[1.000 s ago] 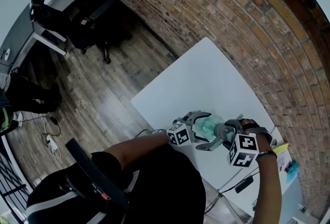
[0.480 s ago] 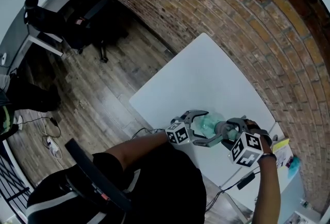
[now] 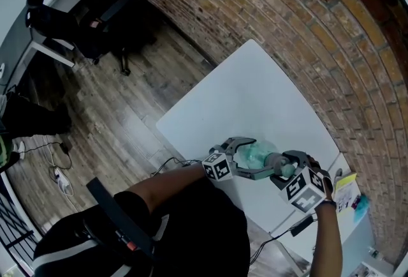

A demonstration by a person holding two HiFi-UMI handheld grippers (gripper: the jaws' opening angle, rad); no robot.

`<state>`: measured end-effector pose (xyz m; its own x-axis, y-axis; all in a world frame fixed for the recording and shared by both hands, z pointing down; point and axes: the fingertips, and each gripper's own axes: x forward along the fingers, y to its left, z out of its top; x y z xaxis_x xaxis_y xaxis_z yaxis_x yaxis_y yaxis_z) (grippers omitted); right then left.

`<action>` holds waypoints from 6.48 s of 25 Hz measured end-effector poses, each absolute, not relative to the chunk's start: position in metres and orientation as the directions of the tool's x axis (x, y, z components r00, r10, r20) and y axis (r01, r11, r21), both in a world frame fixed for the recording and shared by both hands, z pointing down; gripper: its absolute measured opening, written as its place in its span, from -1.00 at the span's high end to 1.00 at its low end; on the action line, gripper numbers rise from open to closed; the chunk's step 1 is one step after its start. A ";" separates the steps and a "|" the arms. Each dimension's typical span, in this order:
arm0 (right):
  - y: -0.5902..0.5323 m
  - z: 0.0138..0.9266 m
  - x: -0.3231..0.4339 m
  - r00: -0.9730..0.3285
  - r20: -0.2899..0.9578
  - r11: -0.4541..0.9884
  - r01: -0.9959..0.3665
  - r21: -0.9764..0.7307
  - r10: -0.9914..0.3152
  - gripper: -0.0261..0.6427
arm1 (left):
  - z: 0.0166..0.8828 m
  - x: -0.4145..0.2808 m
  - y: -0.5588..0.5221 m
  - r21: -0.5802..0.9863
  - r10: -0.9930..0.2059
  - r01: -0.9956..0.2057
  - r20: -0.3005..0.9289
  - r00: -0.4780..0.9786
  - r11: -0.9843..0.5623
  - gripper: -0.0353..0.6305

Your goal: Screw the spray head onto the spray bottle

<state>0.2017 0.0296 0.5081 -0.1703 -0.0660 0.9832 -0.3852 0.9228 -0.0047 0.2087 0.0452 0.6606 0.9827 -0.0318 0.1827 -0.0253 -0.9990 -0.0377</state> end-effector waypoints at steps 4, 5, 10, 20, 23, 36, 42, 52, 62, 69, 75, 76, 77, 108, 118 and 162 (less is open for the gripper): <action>0.028 0.506 0.202 -0.204 0.974 0.849 -0.527 -0.029 -0.094 0.06 | 0.660 0.207 0.046 -0.037 -0.035 -0.029 0.171 0.985 -0.999 -0.66; 0.028 0.506 0.202 -0.214 0.972 0.822 -0.568 -0.041 -0.100 0.06 | 0.660 0.207 0.045 -0.037 -0.037 -0.032 0.166 0.985 -0.999 -0.67; 0.024 0.505 0.208 -0.211 0.968 0.679 -0.731 -0.065 -0.134 0.06 | 0.658 0.209 0.042 -0.048 -0.063 -0.057 0.142 0.988 -0.997 -0.67; 0.021 0.495 0.206 -0.260 0.946 0.623 -0.777 -0.086 -0.193 0.06 | 0.654 0.212 0.043 -0.046 -0.087 -0.081 0.159 0.983 -0.996 -0.66; 0.017 0.470 0.196 -0.311 0.919 0.729 -0.684 -0.039 -0.242 0.05 | 0.652 0.208 0.044 -0.047 -0.093 -0.086 0.166 0.982 -0.995 -0.66; 0.035 0.501 0.207 -0.021 0.992 0.990 0.058 0.128 -0.127 0.06 | 0.641 0.209 0.042 -0.066 -0.095 -0.086 0.151 0.984 -0.994 -0.66; 0.029 0.498 0.202 -0.175 0.983 0.982 -0.188 0.030 -0.064 0.07 | 0.631 0.205 0.041 -0.069 -0.103 -0.095 0.129 0.986 -0.993 -0.66; 0.026 0.503 0.198 -0.232 0.970 0.862 -0.503 -0.062 -0.065 0.06 | 0.619 0.204 0.038 -0.056 -0.129 -0.123 0.115 0.985 -0.991 -0.66; 0.021 0.502 0.203 -0.222 0.960 0.587 -0.806 -0.082 -0.170 0.06 | 0.614 0.202 0.041 -0.079 -0.165 -0.154 0.160 0.973 -0.985 -0.66; 0.021 0.506 0.203 -0.234 0.958 0.564 -0.819 -0.104 -0.163 0.06 | 0.597 0.205 0.038 -0.087 -0.187 -0.176 0.142 0.972 -0.981 -0.66; 0.018 0.492 0.205 -0.211 0.958 0.662 -0.748 -0.030 -0.195 0.06 | 0.592 0.225 0.037 -0.088 -0.142 -0.129 0.167 0.976 -0.988 -0.66; 0.017 0.484 0.204 -0.209 0.955 0.685 -0.728 -0.008 -0.211 0.06 | 0.593 0.227 0.040 -0.095 -0.129 -0.113 0.176 0.976 -0.989 -0.66; 0.015 0.476 0.203 -0.216 0.950 0.710 -0.705 0.008 -0.226 0.06 | 0.595 0.228 0.041 -0.100 -0.124 -0.107 0.184 0.975 -0.989 -0.66; 0.037 0.478 0.197 0.020 0.973 0.567 0.816 0.118 -0.232 0.06 | 0.583 0.237 0.030 -0.046 -0.092 -0.086 0.165 0.982 -0.995 -0.45; 0.040 0.488 0.199 0.011 0.976 0.553 0.825 0.115 -0.220 0.06 | 0.579 0.241 0.029 -0.074 -0.097 -0.086 0.161 0.982 -0.994 -0.45; 0.027 0.503 0.193 -0.157 0.975 0.986 -0.063 0.151 -0.160 0.06 | 0.580 0.240 0.031 -0.097 -0.093 -0.081 0.131 0.987 -0.992 -0.44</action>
<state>0.1932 0.0273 0.5026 -0.1569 -0.1595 0.9746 -0.0628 0.9865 0.1514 0.2397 0.0310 0.5798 0.9870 -0.0933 0.1308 -0.0809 -0.9920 -0.0972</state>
